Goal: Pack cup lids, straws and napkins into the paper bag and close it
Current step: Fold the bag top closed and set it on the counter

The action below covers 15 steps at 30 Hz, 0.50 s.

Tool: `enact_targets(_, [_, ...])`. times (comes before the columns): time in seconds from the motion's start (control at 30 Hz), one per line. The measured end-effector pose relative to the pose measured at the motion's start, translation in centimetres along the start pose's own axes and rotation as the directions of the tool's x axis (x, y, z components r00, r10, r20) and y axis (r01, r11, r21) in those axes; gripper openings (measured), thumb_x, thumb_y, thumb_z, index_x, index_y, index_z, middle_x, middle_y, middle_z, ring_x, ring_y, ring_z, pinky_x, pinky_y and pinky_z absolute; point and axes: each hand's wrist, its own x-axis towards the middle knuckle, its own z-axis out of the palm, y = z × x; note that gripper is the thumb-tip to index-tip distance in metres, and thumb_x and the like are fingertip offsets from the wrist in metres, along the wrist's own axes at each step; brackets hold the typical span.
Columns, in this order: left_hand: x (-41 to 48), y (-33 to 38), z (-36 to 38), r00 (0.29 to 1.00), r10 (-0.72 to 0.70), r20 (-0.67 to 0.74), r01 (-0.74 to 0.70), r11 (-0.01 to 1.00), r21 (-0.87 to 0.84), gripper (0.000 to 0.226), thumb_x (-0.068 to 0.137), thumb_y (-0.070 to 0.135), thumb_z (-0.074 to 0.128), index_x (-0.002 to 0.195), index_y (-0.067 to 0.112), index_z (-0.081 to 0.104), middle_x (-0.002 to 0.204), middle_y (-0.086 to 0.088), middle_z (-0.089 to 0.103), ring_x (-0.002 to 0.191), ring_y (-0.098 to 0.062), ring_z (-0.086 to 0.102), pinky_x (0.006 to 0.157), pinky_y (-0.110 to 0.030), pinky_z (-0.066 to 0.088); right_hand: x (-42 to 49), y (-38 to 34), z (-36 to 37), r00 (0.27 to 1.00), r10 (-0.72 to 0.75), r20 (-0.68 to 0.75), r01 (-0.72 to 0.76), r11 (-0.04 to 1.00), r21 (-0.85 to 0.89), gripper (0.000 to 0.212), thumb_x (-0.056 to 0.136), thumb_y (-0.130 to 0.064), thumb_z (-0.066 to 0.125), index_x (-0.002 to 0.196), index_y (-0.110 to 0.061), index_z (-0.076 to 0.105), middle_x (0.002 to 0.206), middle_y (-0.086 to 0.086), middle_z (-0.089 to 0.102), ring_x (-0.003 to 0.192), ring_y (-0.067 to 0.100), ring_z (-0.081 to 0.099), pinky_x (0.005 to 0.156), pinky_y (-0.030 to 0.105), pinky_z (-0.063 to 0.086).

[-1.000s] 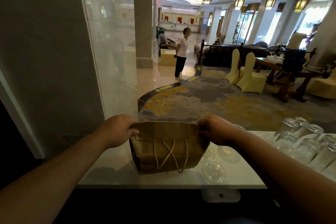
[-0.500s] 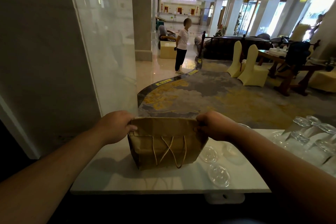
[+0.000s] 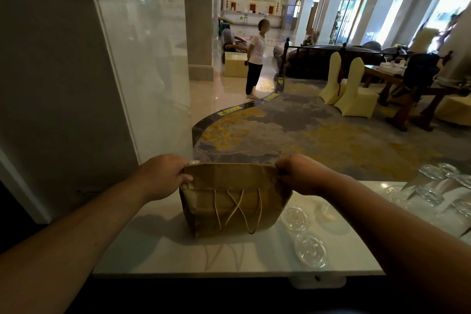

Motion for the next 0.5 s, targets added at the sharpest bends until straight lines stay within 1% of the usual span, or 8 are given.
enact_targets(0.13, [0.19,-0.17,0.43,1.000,-0.019,0.013,0.019,1.000,0.024,0.024,0.101,0.036,0.065,0.084,0.032,0.050,0.082,0.011,0.045,0.082,-0.017,0.051,0.069,-0.033,0.038,0.50,0.20,0.49,1.000,0.009,0.008,-0.009,1.000,0.004,0.015,0.095,-0.029,0.063,0.081,-0.032,0.059,0.085,-0.005,0.063,0.081,0.013,0.062,0.073,0.029,0.052])
enact_targets(0.23, [0.27,-0.30,0.76,0.999,-0.042,0.013,0.042,0.999,0.010,0.029,0.102,0.035,0.066,0.078,0.034,0.048,0.080,0.013,0.046,0.078,-0.015,0.049,0.069,-0.033,0.039,0.63,0.08,0.66,1.000,-0.003,0.010,0.003,1.000,-0.001,0.020,0.096,-0.029,0.063,0.078,-0.034,0.056,0.084,-0.006,0.062,0.078,0.009,0.060,0.069,0.026,0.048])
enact_targets(0.3, [0.25,-0.30,0.84,0.999,-0.046,0.011,0.047,0.999,-0.006,0.034,0.102,0.033,0.066,0.075,0.036,0.046,0.080,0.014,0.046,0.075,-0.012,0.047,0.067,-0.033,0.038,0.70,-0.03,0.66,1.000,-0.006,0.006,0.006,1.000,-0.001,0.023,0.096,-0.029,0.063,0.075,-0.036,0.054,0.083,-0.007,0.062,0.077,0.008,0.059,0.069,0.026,0.048])
enact_targets(0.4, [0.21,-0.25,0.82,0.999,-0.045,-0.004,0.045,0.999,-0.013,0.037,0.101,0.032,0.067,0.072,0.037,0.044,0.079,0.014,0.046,0.076,-0.013,0.048,0.064,-0.032,0.036,0.76,-0.13,0.69,1.000,0.017,0.015,-0.017,1.000,0.011,0.019,0.096,-0.030,0.063,0.079,-0.036,0.056,0.085,-0.006,0.063,0.080,0.009,0.061,0.076,0.031,0.054])
enact_targets(0.5, [0.11,-0.24,0.76,0.999,-0.043,-0.011,0.042,0.998,-0.044,0.035,0.100,0.032,0.069,0.073,0.038,0.047,0.080,0.013,0.049,0.076,-0.013,0.051,0.064,-0.031,0.038,0.65,-0.14,0.77,1.000,0.014,-0.003,-0.014,1.000,0.013,0.018,0.095,-0.028,0.063,0.081,-0.036,0.056,0.085,-0.008,0.062,0.081,0.010,0.061,0.074,0.028,0.051])
